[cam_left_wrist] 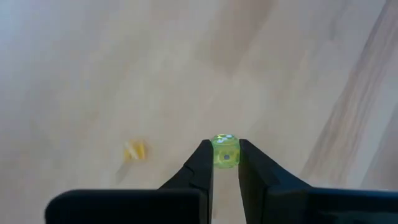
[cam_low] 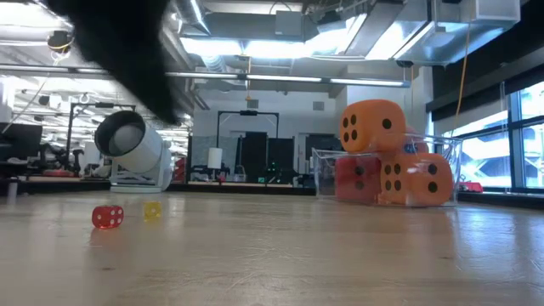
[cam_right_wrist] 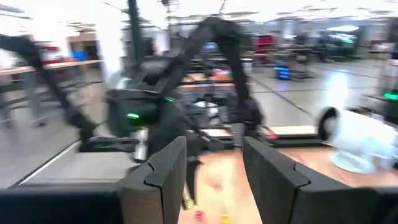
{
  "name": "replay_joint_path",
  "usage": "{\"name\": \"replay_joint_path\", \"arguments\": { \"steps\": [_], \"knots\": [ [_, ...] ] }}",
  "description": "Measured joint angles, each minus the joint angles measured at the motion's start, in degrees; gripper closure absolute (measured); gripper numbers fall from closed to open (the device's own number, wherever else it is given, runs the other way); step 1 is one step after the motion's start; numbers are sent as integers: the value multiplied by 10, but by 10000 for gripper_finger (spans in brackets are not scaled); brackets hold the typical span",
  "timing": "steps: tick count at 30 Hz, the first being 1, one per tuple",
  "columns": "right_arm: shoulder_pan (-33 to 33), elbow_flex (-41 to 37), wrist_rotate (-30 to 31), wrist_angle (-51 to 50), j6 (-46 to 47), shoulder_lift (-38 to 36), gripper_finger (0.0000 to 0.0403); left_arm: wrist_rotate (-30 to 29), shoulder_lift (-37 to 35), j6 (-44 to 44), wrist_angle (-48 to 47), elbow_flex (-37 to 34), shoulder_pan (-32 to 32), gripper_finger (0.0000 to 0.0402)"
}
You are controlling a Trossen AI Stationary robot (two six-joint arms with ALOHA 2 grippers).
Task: Pick & Place Dice
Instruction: Put the small green die in the bin
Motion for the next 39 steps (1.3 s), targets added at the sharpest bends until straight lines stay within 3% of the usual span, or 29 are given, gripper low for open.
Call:
{"name": "replay_joint_path", "arguments": {
  "steps": [5,10,13,21,24,31,35,39],
  "knots": [
    [19,0,158,18,12,-5,243,-113,0,53,0,35,0,369],
    [53,0,299,55,-33,-15,243,-259,-1,112,-1,50,1,366],
    [72,0,322,68,-55,-20,243,-332,-1,142,-1,51,8,366],
    [111,0,324,68,-61,-22,243,-441,-1,215,2,51,53,366],
    [119,0,324,68,-61,-22,243,-450,-5,239,2,51,83,366],
    [133,0,331,66,-86,-22,243,-403,-26,306,16,51,175,367],
    [145,0,376,62,-99,-21,243,-351,-41,396,62,51,229,366],
    [156,0,414,62,-116,-21,243,-265,-46,516,167,51,282,372]
  ]
}}
